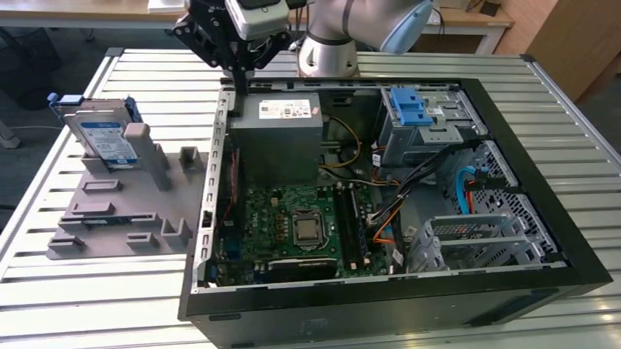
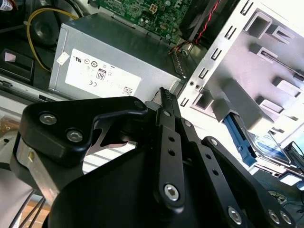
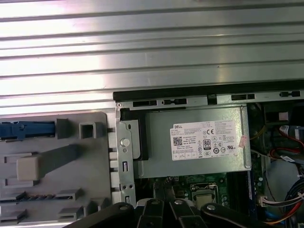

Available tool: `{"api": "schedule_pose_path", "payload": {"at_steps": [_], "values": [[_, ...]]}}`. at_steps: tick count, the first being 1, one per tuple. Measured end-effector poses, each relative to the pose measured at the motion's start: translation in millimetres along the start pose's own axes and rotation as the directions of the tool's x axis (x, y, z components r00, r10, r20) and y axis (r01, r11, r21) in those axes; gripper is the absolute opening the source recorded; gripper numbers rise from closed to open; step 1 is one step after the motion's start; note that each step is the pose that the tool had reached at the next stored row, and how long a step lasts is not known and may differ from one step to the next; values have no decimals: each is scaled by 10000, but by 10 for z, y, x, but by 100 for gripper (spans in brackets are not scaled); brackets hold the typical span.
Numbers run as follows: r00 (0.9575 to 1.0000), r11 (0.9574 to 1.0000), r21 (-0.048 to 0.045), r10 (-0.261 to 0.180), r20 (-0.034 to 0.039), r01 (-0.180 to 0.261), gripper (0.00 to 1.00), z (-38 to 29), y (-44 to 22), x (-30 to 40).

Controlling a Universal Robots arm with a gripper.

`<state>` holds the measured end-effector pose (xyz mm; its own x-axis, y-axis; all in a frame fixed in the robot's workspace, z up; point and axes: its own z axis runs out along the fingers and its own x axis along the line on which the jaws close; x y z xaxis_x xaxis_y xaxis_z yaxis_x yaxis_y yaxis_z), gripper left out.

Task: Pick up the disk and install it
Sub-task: 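Reach for the disk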

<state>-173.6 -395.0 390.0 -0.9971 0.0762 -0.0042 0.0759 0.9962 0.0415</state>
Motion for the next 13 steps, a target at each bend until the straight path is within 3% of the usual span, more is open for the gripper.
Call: {"api": "schedule_pose_path", "payload": {"at_steps": [13], "values": [[10000,10000,-1,0,0,0,11,15,113,106]]}}
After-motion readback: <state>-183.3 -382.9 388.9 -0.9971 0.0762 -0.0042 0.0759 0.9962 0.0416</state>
